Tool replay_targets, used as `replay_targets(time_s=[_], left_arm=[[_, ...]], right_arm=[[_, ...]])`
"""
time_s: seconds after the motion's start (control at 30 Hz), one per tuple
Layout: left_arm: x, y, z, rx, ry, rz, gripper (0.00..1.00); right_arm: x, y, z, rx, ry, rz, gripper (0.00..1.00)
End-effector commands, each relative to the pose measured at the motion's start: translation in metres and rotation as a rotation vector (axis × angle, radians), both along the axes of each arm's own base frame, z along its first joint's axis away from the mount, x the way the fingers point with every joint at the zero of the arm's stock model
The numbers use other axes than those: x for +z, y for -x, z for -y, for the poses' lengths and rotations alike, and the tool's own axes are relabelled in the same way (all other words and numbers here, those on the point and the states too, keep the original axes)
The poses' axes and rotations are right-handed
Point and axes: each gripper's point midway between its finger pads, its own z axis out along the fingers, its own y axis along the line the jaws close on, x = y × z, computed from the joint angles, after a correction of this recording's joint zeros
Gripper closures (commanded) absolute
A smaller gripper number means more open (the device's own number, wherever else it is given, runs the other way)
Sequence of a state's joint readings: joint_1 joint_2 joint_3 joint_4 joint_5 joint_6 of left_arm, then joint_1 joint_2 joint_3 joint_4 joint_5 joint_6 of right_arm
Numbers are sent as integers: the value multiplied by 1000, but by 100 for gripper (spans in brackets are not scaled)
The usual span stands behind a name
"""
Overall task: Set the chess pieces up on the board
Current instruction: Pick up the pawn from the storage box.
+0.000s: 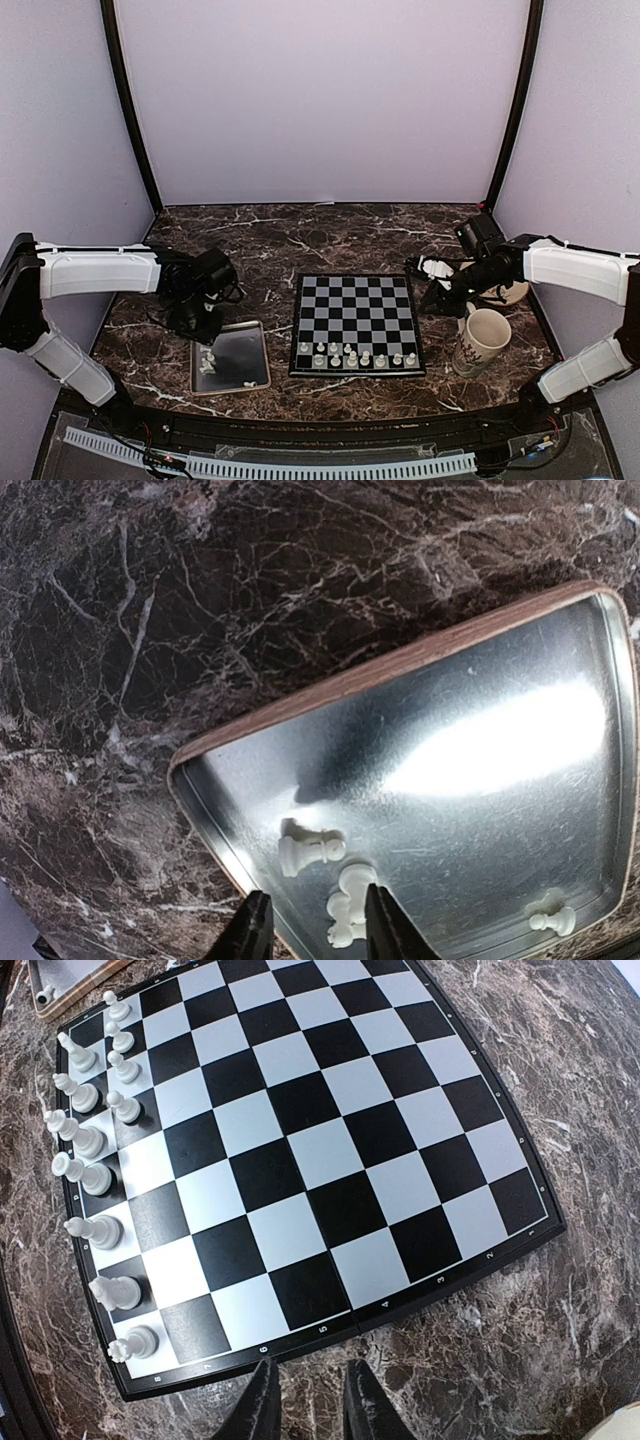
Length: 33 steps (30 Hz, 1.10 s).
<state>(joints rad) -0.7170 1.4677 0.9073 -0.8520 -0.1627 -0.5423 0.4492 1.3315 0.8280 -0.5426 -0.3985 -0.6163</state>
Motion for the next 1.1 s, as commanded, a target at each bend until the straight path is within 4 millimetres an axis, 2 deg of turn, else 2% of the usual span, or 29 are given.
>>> replay_targets(time_s=[0.0,0.2,0.6,0.73,0.9,1.07], left_arm=[[-4,11,-9,-18,-44,-91,65],[-17,14,-12,8,-63,-130,64],[-37,18,7,-23,25,-184,64],[-38,12,22,-39,90,-178,66],[-32,3,54,-76,226,-169,68],[-27,-2,63,-102,252,-163,66]], right_arm=[[-1,0,3,-4,4,-1,76],[0,0,3,-5,4,3,77],[-2,0,4,-7,7,-2,76],[-3,-1,4,-9,9,-2,76],[-4,-1,4,-8,12,-8,77],[-4,-1,5,-11,13,-7,76]])
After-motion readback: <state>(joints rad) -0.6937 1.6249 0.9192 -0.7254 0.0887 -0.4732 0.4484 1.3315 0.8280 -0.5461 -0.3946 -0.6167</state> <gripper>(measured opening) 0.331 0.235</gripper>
